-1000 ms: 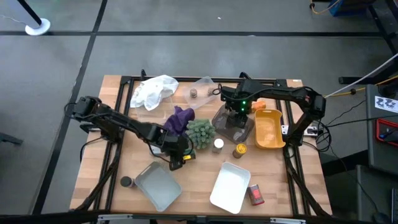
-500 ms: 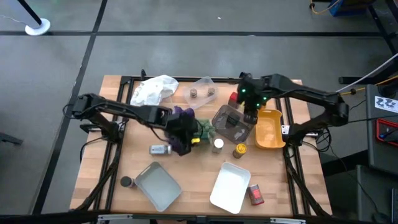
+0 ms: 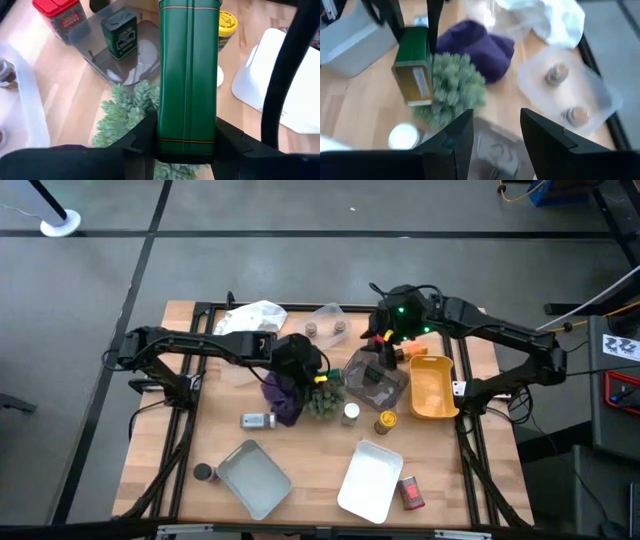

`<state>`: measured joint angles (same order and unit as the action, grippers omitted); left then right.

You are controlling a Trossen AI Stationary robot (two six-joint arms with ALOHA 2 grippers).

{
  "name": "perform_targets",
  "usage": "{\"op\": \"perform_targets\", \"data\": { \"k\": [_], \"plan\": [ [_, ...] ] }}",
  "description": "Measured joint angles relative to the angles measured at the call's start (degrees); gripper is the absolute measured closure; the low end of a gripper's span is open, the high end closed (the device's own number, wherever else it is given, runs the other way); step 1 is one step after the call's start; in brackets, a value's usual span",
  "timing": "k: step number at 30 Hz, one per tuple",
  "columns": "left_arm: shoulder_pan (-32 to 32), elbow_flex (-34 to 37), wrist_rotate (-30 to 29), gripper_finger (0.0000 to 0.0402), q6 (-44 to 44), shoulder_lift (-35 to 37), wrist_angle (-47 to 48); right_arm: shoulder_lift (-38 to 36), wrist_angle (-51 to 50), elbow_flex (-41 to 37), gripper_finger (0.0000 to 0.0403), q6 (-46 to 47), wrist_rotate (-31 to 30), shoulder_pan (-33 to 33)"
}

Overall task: Sort spices by type
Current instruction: Put the green seasoning can into the black bin

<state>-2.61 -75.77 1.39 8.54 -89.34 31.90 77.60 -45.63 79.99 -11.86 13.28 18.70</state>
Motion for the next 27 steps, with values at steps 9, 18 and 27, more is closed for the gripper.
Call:
{"op": "perform_targets", "data": {
  "k": [9,18,27],
  "plan": [
    [-0.9,0.0,0.0,0.0283,-1.5,-0.2,-1.3,4.5,2.6,0.0,0.0239,-5.8,15.1,0.0],
    [-0.8,0.0,0.1,0.0283,-1.9,-0.2,-1.0,8.0,2.8,0.0,0.0238,-5.8,17.3,0.0],
    [-0.8,0.0,0.1,0.0282,-1.9,-0.2,-0.7,9.0,6.8,0.0,0.0169,-1.9,17.8,0.0]
  ]
}}
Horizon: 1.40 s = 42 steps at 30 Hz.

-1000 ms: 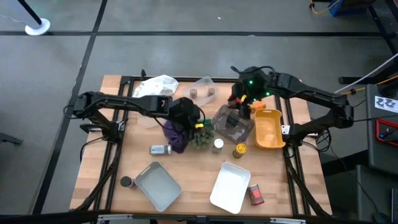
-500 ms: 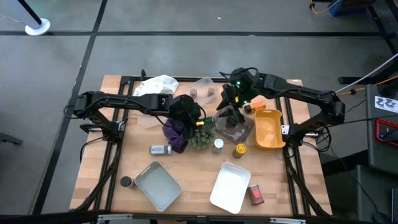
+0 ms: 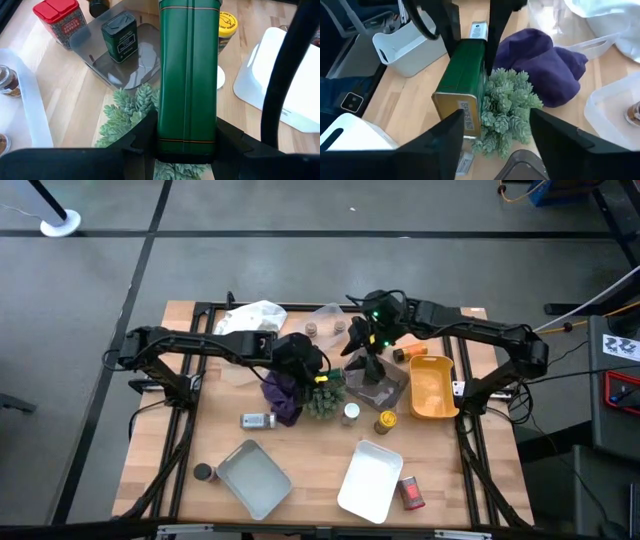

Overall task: Sort spices by type
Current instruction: Put the green seasoning can into the black bin

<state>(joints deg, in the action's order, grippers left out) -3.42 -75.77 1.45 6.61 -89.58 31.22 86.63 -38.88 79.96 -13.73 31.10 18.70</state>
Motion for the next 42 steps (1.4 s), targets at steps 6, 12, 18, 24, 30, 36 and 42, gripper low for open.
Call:
{"op": "perform_targets", "data": {
  "k": [6,12,18,24,30,36,42],
  "plan": [
    [0.0,0.0,0.0,0.0282,0.0,0.0,0.0,0.0,2.5,0.0,0.0125,-0.2,0.0,-0.7],
    [0.0,0.0,0.0,0.0282,0.0,0.0,0.0,0.0,6.9,0.0,0.0119,-3.1,-1.9,-3.5],
    [0.0,0.0,-0.2,0.0282,0.0,0.0,-0.3,0.0,7.3,0.0,0.0118,-3.3,-12.3,-6.7],
    [0.0,0.0,-0.6,0.0282,0.0,-0.1,-0.7,0.0,3.8,0.1,0.0118,-3.2,-17.0,-8.3],
    [0.0,0.1,-0.6,0.0282,0.0,-0.2,-0.8,0.0,0.0,0.1,0.0118,-2.3,-18.1,-8.3],
    [0.0,0.1,-0.7,0.0282,-0.8,-0.2,-2.0,0.1,-0.5,-1.1,0.0118,0.2,-18.0,-8.3],
    [0.0,0.1,-0.7,0.0282,-0.9,0.0,-2.5,0.2,-0.5,-2.7,0.0118,0.2,-18.0,-8.3]
  ]
}}
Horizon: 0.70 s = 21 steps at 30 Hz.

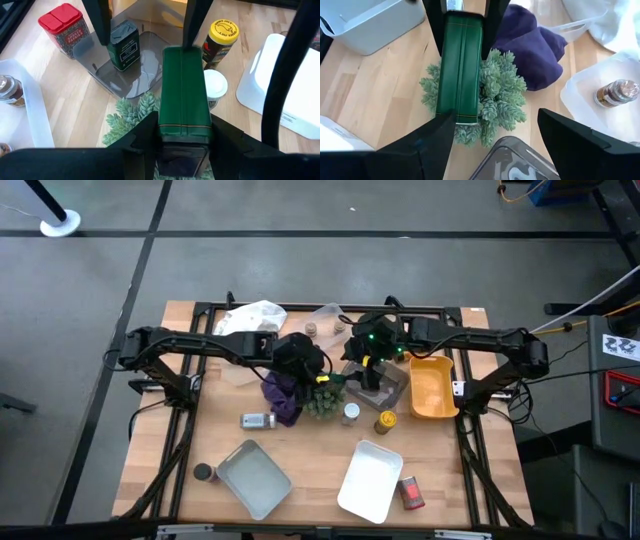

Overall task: Sort spices by type
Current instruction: Put the green seasoning can into the black bin

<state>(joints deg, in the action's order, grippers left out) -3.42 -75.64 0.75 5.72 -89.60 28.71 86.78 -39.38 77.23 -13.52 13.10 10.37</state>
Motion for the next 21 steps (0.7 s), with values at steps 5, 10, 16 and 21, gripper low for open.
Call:
{"op": "perform_targets", "data": {
  "k": [5,10,16,21],
  "plan": [
    [0.0,0.0,0.1,0.0282,0.0,0.1,0.2,0.0,-0.9,-0.1,0.0118,-0.1,0.4,0.0],
    [0.0,-0.2,0.1,0.0282,-0.2,0.5,-0.4,0.2,-1.4,-0.2,0.0118,-0.2,3.4,0.0],
    [0.0,-0.2,0.1,0.0282,-3.3,0.3,-0.1,0.2,-5.2,0.8,0.0118,3.4,-0.4,0.2],
    [0.0,-0.2,0.1,0.0282,-6.2,0.3,-2.4,0.2,-16.7,6.9,0.0118,-0.1,-7.2,0.2]
  ]
}}
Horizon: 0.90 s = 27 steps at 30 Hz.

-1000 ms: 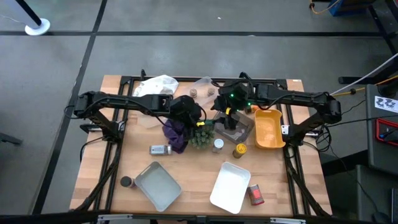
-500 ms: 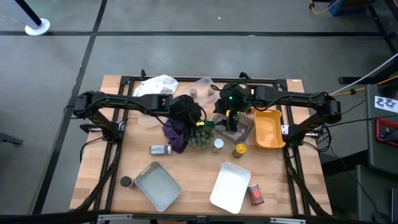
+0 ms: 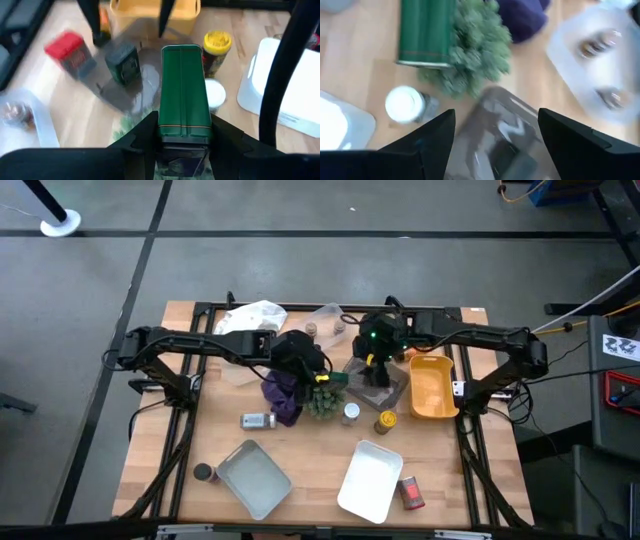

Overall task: Sort spices by type
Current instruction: Put the green seasoning can into the black bin

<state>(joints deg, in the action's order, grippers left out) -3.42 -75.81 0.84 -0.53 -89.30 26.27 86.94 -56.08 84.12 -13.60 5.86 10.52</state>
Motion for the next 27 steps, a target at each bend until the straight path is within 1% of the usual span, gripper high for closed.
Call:
{"op": "perform_targets", "data": {
  "k": [4,9,14,17,20,27],
  "plan": [
    [0.0,0.0,0.0,0.0282,-3.4,-0.1,-2.7,-0.1,-5.9,6.9,0.0118,0.1,-4.1,0.0],
    [-0.1,0.0,0.0,0.0282,-7.1,-0.3,-7.2,-0.2,-9.0,14.2,0.0118,0.2,-6.0,0.0],
    [-0.7,-1.2,0.0,0.0282,-9.6,-2.0,-7.9,-1.7,-11.6,18.5,0.0118,0.3,-9.1,0.0],
    [-1.2,-4.5,0.0,0.0282,-11.2,-4.1,-6.3,-3.9,-11.6,18.6,0.0118,0.9,-11.4,0.0],
    [-1.7,-9.0,0.0,0.0282,-13.1,-7.3,-3.8,-5.8,-12.6,18.6,0.0118,3.3,-13.2,0.0],
    [-2.4,-22.9,0.0,0.0282,-19.4,-18.1,9.0,-9.8,-13.4,18.6,0.0118,7.0,-13.4,0.0]
  ]
}}
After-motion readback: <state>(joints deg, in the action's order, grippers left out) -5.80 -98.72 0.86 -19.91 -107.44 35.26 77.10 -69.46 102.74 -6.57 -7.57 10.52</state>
